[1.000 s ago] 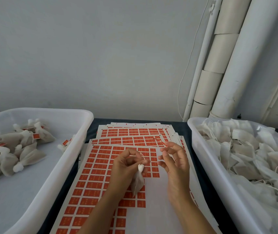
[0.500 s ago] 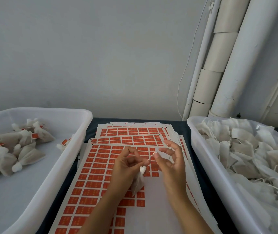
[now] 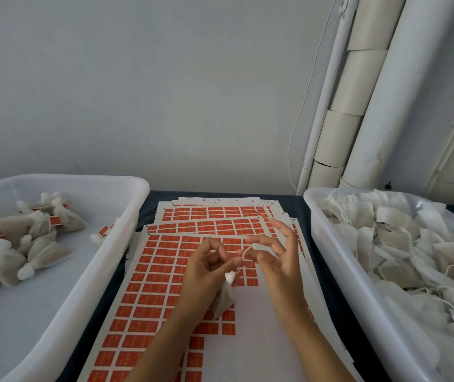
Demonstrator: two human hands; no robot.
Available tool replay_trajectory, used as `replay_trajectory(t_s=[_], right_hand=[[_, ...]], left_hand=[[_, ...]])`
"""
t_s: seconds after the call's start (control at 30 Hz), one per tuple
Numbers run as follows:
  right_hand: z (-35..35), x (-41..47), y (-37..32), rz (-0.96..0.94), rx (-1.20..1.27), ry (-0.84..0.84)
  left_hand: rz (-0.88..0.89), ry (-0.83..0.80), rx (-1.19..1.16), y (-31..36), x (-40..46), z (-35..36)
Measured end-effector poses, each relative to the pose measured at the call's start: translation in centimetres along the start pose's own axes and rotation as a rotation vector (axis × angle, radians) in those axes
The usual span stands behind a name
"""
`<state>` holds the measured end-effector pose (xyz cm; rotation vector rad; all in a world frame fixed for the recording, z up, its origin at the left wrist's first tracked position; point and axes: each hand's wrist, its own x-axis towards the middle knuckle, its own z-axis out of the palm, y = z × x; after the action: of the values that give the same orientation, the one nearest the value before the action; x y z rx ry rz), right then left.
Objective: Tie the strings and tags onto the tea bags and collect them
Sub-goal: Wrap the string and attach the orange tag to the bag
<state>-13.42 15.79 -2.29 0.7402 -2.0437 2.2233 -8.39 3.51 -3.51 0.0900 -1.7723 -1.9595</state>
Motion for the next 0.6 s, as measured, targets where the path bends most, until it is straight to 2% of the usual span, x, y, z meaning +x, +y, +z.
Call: replay_trajectory(t_s=[0.1, 0.17, 0.43, 0.6], right_hand=[[0.04, -0.01, 0.07, 0.043, 0.033, -0.124], [0.23, -0.10, 0.17, 0.050, 0.036, -0.142], [-0.25, 0.26, 0.13, 0.029, 0.023, 0.069], [-0.24, 0.20, -0.20, -0.001, 0.013, 0.106]], left_hand=[[-0.005, 0.012, -0.018, -0.03, 0.00, -0.08], [0.005, 0.015, -0.017, 0.04, 0.00, -0.06], [0.051, -0.118, 0.004, 0.43, -0.20, 0.07], [0.035, -0.195, 0.011, 0.51, -0.36, 0.21]])
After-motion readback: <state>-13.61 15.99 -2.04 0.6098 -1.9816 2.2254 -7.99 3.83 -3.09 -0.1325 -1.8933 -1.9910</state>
